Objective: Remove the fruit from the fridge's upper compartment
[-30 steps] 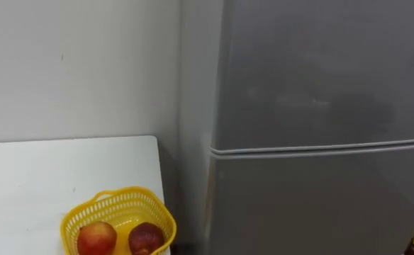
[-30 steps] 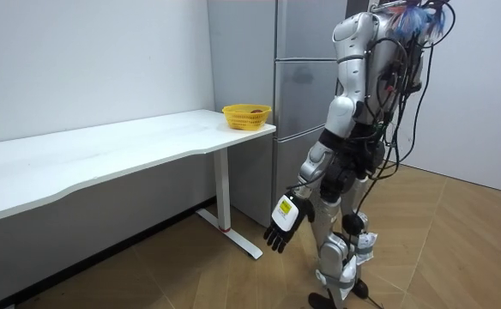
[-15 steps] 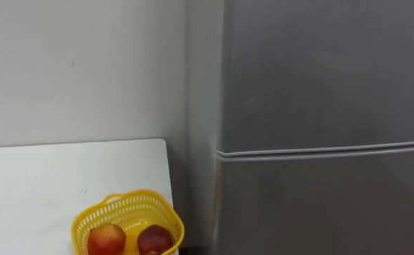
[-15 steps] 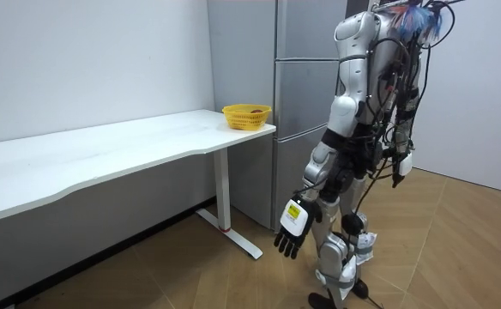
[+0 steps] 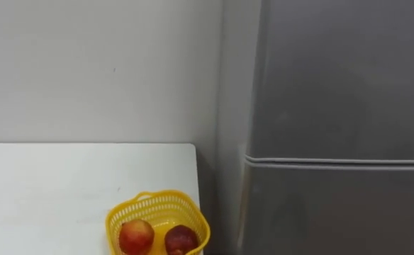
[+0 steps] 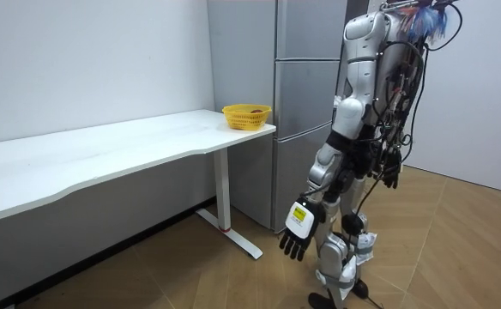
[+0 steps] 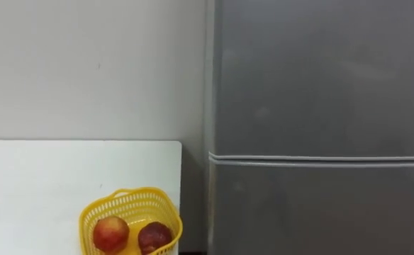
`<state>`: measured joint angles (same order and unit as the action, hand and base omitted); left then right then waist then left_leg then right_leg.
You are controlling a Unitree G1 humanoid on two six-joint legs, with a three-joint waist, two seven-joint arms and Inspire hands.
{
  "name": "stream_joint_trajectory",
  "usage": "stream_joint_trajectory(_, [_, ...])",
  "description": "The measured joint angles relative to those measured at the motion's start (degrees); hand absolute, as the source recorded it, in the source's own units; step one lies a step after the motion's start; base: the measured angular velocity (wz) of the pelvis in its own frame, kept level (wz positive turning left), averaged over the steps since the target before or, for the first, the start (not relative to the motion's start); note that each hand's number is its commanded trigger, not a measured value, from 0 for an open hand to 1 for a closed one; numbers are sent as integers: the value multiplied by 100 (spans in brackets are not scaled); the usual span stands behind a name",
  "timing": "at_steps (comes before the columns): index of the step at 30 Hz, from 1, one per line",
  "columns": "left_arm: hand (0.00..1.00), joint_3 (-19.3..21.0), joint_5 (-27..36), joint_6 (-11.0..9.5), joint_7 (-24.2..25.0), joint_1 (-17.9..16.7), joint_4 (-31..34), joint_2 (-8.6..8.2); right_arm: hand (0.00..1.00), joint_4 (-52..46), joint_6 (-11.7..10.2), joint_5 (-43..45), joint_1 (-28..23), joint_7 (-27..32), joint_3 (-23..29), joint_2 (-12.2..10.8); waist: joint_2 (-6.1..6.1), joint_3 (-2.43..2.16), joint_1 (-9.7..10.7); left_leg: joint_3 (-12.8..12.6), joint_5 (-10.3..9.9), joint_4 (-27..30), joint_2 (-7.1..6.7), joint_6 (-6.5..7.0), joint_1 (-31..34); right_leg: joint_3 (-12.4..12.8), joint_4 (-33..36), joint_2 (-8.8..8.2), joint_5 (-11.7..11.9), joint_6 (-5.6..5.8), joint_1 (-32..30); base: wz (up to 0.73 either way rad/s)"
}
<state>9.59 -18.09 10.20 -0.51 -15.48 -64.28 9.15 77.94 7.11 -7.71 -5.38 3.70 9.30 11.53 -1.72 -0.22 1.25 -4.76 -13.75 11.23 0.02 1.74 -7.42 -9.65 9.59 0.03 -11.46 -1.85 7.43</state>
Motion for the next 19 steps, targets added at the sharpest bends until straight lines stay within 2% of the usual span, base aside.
stream_joint_trajectory(4, [0,-103,-21,20,25,-26,-11,-9,0,-2,-11,677,87,-21,-220,-49,60,14,-5,19,3,-36,-10,0,-11,8,6,-4,-18,3,6,1])
stream_joint_trajectory(10, [0,-303,-286,46,139,66,1,-96,0,25,47,1671,-41,-193,-450,-56,78,24,3,43,2,-62,-37,1,-60,8,11,-15,-44,21,64,1])
stream_joint_trajectory(19, [0,-430,-287,89,360,107,13,-99,0,18,251,1930,-141,-489,-590,-87,67,31,3,39,2,-107,-43,2,-127,12,17,-27,-89,26,86,0])
